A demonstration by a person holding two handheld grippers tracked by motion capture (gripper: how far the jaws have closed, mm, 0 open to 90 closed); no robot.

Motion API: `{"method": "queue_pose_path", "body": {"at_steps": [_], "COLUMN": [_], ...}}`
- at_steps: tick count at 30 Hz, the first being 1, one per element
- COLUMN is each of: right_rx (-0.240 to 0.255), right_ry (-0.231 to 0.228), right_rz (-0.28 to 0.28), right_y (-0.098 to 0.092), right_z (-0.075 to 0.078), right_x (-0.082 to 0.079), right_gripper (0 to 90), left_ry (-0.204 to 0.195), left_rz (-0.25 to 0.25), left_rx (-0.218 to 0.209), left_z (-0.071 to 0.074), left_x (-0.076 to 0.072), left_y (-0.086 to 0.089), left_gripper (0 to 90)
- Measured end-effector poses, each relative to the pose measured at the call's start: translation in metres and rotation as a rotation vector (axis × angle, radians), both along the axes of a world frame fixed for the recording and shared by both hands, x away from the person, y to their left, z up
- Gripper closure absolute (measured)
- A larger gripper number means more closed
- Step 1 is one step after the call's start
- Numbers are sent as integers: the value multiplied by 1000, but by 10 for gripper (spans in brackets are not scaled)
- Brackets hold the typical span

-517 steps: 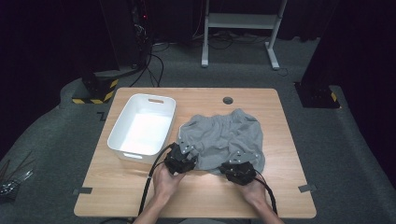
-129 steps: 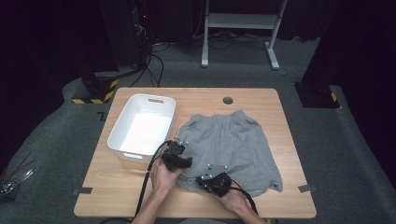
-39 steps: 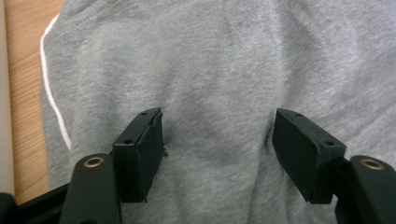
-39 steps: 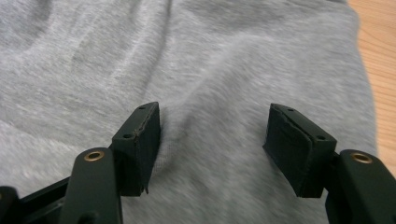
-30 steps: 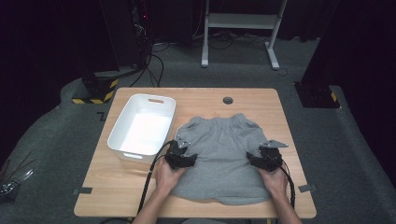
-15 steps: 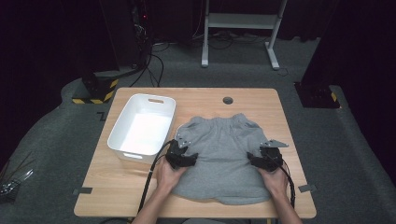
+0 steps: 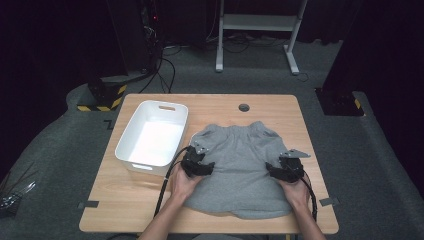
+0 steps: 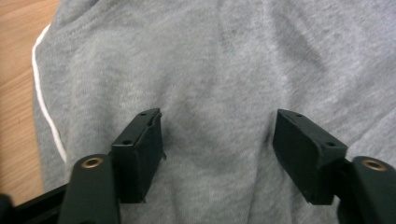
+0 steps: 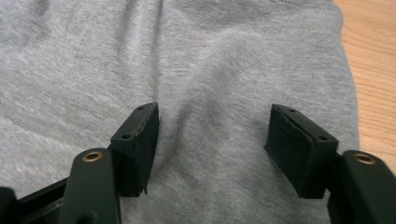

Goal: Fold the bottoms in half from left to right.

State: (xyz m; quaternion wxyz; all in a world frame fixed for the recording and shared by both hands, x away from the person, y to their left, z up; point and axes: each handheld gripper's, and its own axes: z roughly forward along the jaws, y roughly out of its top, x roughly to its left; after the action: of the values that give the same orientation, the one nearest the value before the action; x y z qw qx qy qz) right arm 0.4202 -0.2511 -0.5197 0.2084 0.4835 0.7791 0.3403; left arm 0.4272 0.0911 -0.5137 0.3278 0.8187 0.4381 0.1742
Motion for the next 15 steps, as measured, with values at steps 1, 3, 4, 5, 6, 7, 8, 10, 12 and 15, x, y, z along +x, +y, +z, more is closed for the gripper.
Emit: {"method": "queue_pose_path", "body": {"at_steps": [1,3,4,5,6,7,8,10,12,15], "right_rx": [0,-7,-3,4,6,7,8,10,10,13], "right_ry": [0,3,7,7,-1,-11,-27,-29,-34,-41], "right_rz": [0,6,8,15,20,23,41,47,64,99], "right_y": [0,3,3,4,6,8,11,14,19,30], "right_z": [0,2,3,5,7,8,11,12,14,15], "right_x": [0,-2,-3,-5,-7,-9,-12,-14,-17,-21], "right_gripper": [371,423,438,446,445,441,439,439,433,428], "left_ry": [0,8,8,3,1,2,4,8,15,19], "left_rz": [0,3,12,13,16,17,18,24,29,35], "left_rx": [0,-6,-14,-22,-27,-27,-27,-37,-35,-32], "left_z": [0,2,4,5,6,6,7,9,13,16], "left_x": [0,3,4,4,4,4,5,9,14,21], "left_y": [0,0,0,1,2,2,3,4,2,-1], "left_gripper": [335,335,336,340,347,347,347,350,351,351]}}
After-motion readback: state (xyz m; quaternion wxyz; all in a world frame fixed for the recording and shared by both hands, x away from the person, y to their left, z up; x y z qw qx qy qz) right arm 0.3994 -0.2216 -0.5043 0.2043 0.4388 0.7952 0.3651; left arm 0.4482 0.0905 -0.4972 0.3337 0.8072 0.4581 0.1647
